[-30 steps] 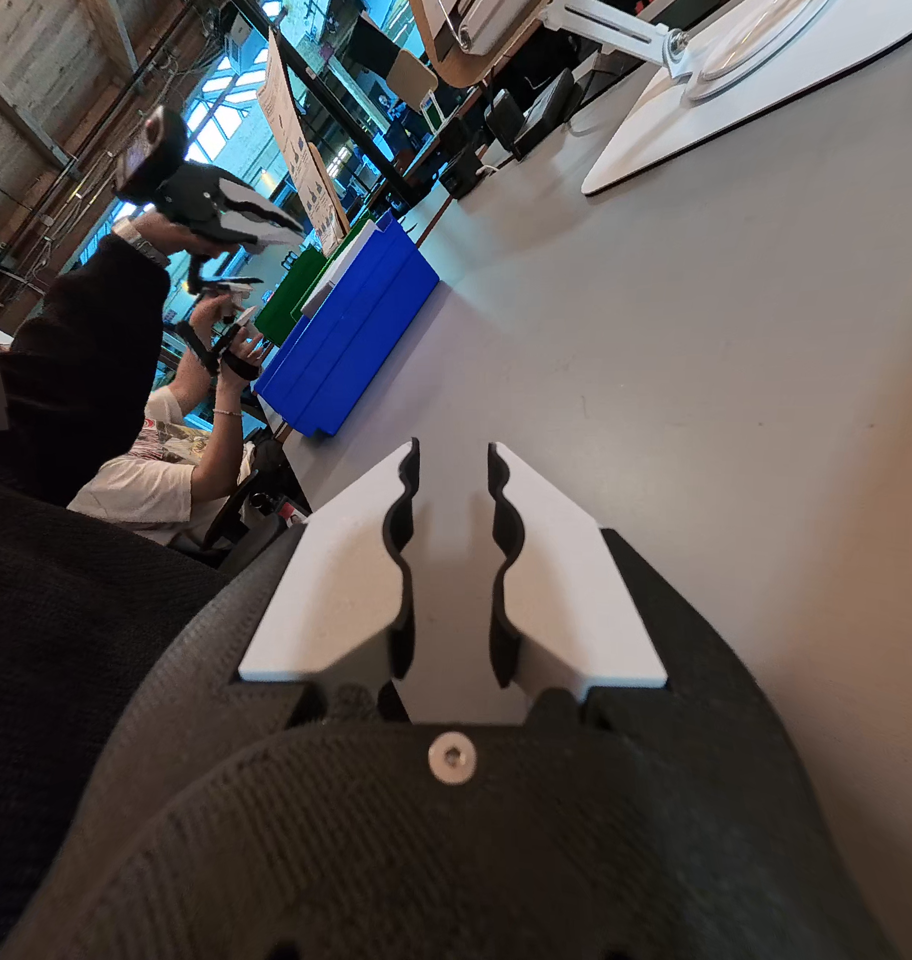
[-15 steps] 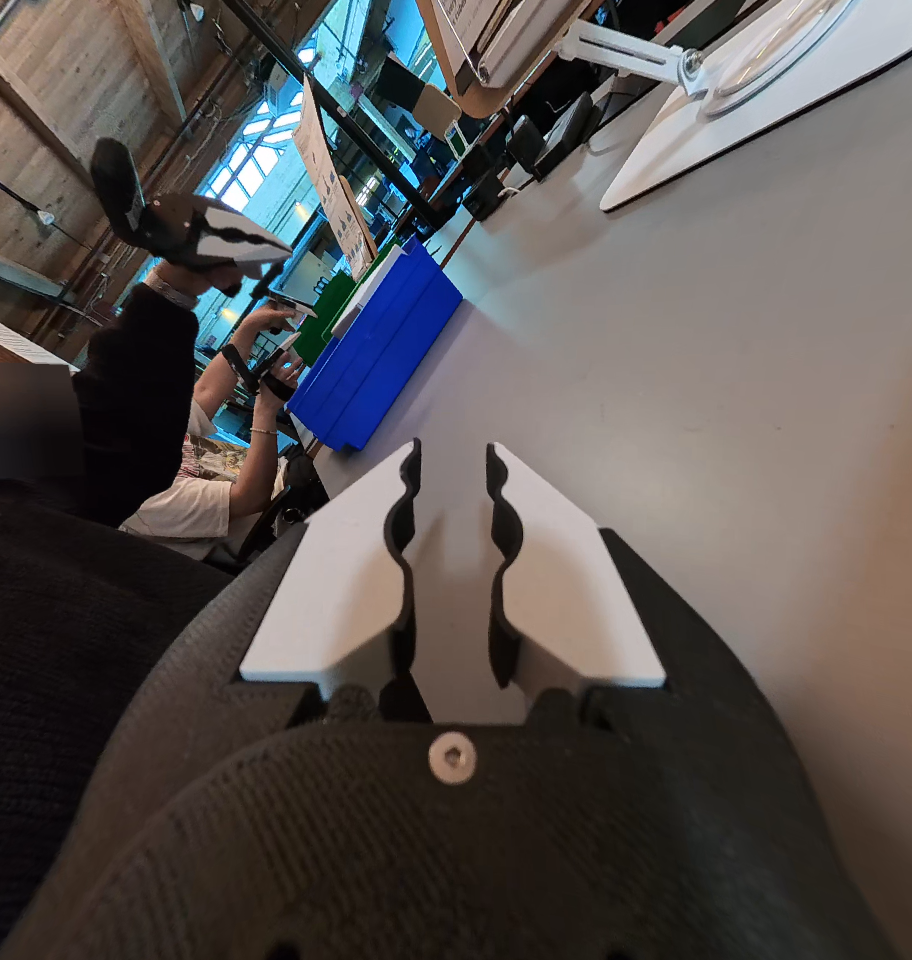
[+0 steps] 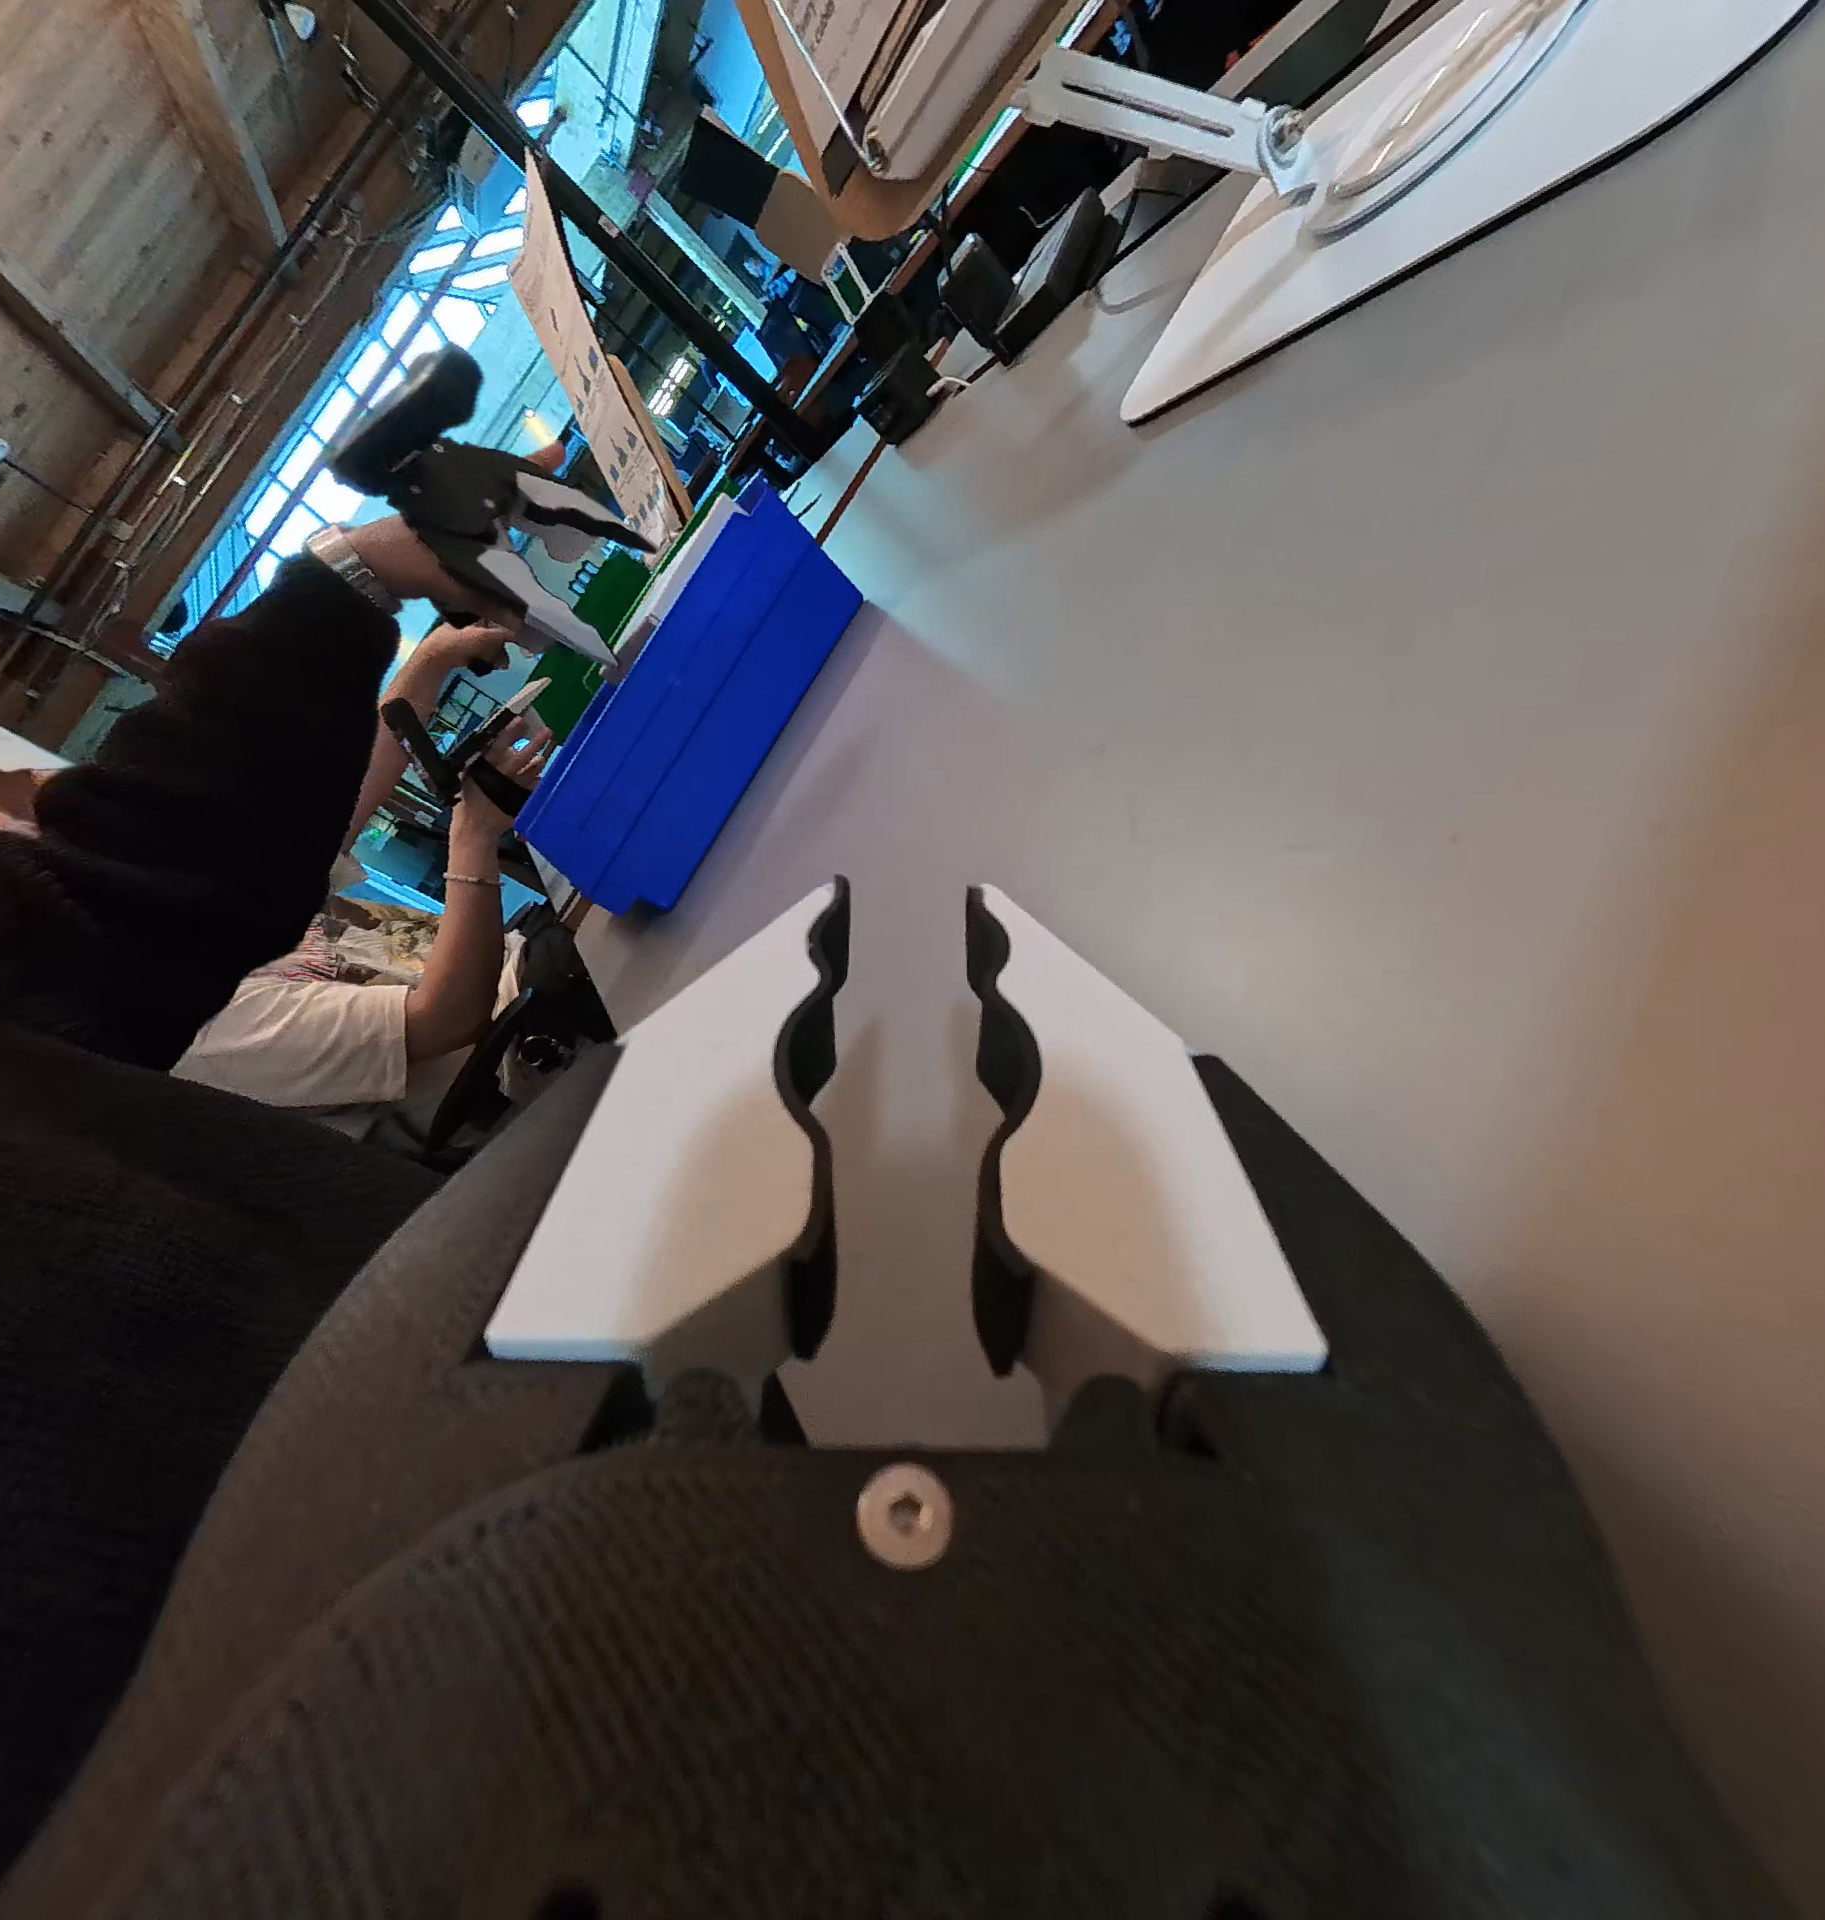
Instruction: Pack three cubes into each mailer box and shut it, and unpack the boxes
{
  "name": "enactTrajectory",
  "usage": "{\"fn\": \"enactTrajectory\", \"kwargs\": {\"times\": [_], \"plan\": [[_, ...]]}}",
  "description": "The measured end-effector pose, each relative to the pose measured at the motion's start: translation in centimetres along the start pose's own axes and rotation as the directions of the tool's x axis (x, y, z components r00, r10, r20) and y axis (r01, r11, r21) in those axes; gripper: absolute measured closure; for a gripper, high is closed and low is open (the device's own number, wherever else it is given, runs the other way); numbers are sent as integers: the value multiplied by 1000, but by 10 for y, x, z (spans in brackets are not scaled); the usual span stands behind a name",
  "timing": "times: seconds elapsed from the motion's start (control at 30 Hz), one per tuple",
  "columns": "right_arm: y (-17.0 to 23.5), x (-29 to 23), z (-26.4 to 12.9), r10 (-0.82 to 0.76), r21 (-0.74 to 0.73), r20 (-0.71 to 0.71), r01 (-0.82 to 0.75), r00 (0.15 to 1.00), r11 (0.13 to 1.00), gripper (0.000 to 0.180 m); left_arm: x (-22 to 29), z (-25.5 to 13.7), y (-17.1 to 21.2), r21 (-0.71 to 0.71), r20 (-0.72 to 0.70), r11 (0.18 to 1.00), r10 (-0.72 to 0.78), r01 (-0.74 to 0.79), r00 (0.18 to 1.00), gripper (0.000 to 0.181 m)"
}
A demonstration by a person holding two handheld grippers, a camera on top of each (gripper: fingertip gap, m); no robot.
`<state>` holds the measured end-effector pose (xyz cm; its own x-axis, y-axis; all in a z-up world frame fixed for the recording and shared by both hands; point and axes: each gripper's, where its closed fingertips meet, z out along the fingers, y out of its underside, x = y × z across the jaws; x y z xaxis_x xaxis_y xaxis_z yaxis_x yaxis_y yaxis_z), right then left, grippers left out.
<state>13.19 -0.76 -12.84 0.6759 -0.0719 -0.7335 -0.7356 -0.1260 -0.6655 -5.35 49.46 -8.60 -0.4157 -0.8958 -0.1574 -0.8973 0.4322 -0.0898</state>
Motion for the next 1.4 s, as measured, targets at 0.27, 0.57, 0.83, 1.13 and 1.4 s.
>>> {"fn": "enactTrajectory", "kwargs": {"times": [0.27, 0.57, 0.83, 1.13, 1.4], "plan": [[-3, 7, 0, 5, 7, -23, -5, 1000, 1000, 164, -20, 44, 23, -225, 20, 973, 66, -60, 998, 25], [-4, 7, 1, 36, 9, 6, -36, 999, 999, 165, -8, 42, 24, -174, -20, 982, 71, -74, 997, 38], [-5, -8, -3, 29, 19, 58, -30, 998, 999, 165, 4, 3, 13, -99, 49, 994, 61, -56, 997, 42], [4, -31, -4, -48, -23, 100, 50, 994, 998, 164, 45, -74, -48, 44, 117, 991, 118, -124, 986, 43], [13, -51, -7, -341, -77, 38, 343, 939, 936, 141, 164, -63, -188, 209, 18, 890, 410, -404, 912, 43]]}}
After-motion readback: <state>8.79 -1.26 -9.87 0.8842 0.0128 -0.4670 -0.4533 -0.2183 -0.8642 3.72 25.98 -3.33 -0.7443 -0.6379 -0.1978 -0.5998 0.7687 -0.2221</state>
